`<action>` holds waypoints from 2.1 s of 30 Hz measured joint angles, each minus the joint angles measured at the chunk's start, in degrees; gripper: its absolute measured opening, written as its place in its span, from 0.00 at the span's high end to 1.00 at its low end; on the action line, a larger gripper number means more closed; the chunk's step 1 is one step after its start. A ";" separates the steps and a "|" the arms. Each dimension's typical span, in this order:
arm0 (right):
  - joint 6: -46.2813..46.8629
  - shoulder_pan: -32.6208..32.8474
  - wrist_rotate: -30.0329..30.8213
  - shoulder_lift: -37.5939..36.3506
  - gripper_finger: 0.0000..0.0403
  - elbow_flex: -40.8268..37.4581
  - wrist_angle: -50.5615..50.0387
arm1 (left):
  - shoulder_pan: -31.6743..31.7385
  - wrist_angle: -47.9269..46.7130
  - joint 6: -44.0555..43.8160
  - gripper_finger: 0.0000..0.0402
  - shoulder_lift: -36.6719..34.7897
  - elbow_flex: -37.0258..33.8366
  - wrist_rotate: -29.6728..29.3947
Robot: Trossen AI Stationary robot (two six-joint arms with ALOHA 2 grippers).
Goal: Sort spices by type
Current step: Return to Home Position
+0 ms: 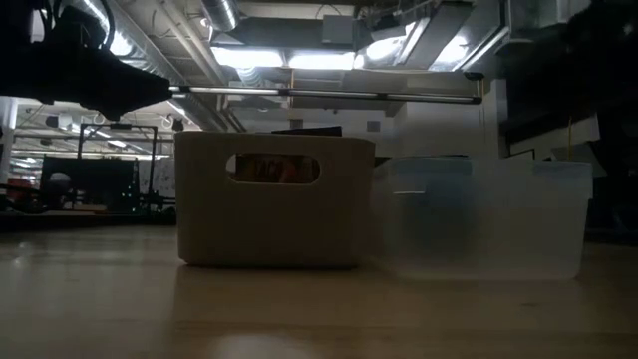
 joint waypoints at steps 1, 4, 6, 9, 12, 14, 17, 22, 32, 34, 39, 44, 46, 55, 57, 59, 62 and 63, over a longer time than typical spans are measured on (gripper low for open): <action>0.02 0.00 -0.42 -0.67 0.60 -0.82 -0.01 | 0.00 -0.01 0.00 0.60 0.00 0.00 0.00; 0.02 0.00 -0.45 -2.64 0.60 -3.23 0.00 | 0.00 -0.01 0.01 0.60 -0.01 0.00 0.00; 0.03 0.00 -0.45 -3.70 0.60 -4.85 1.48 | 0.00 -0.01 -0.01 0.60 -0.01 0.00 0.00; 0.01 0.00 -0.88 -4.06 0.60 -7.68 7.11 | 0.00 -0.03 -0.27 0.60 -0.01 0.00 -0.01; -0.45 0.00 -3.23 -4.08 0.60 -10.64 12.32 | 0.00 -0.04 -0.54 0.60 -0.01 0.00 -0.01; -0.55 0.00 -4.73 -4.01 0.60 -12.24 15.89 | -0.02 -0.05 -0.47 0.60 -0.01 0.00 -0.02; -1.32 0.02 -6.90 -3.51 0.60 -13.71 19.91 | -0.02 -0.06 -0.47 0.60 -0.01 0.00 -0.04; -4.25 0.01 -7.90 -3.61 0.60 -14.24 20.71 | -0.02 -0.10 1.44 0.60 -0.01 0.00 -0.07; -7.96 0.02 -7.88 -3.44 0.60 -14.30 20.38 | -0.02 -0.12 2.52 0.60 -0.01 0.00 -0.08; -7.94 0.02 -7.96 -3.44 0.60 -14.30 20.32 | -0.02 -0.12 2.72 0.60 -0.01 0.00 -0.09; -7.94 0.02 -7.97 -3.44 0.60 -14.35 20.25 | -0.02 -0.12 2.50 0.60 -0.01 0.00 -0.09; -7.92 0.02 -7.99 -3.44 0.60 -14.39 20.19 | -0.01 -0.14 2.39 0.60 -0.01 0.00 -0.09; -7.91 0.02 -7.99 -3.44 0.60 -14.41 20.16 | -0.02 -0.14 2.54 0.60 -0.01 0.00 -0.09; -7.85 0.02 -7.99 -3.40 0.60 -14.44 20.08 | -0.02 -0.14 2.52 0.60 -0.01 0.00 -0.09; -7.79 0.02 -8.01 -3.16 0.60 -14.44 20.07 | -0.01 -0.15 2.52 0.60 -0.01 0.00 -0.10; -7.79 0.02 -8.01 -3.18 0.60 -14.44 20.06 | 0.00 -0.14 2.52 0.60 -0.01 0.00 -0.11; -7.79 0.02 -8.01 -3.18 0.60 -14.44 20.08 | -0.01 -0.14 2.51 0.60 -0.01 0.00 -0.11; -7.79 0.02 -8.01 -3.18 0.60 -14.46 20.08 | -0.01 -0.15 2.52 0.60 -0.01 0.00 -0.11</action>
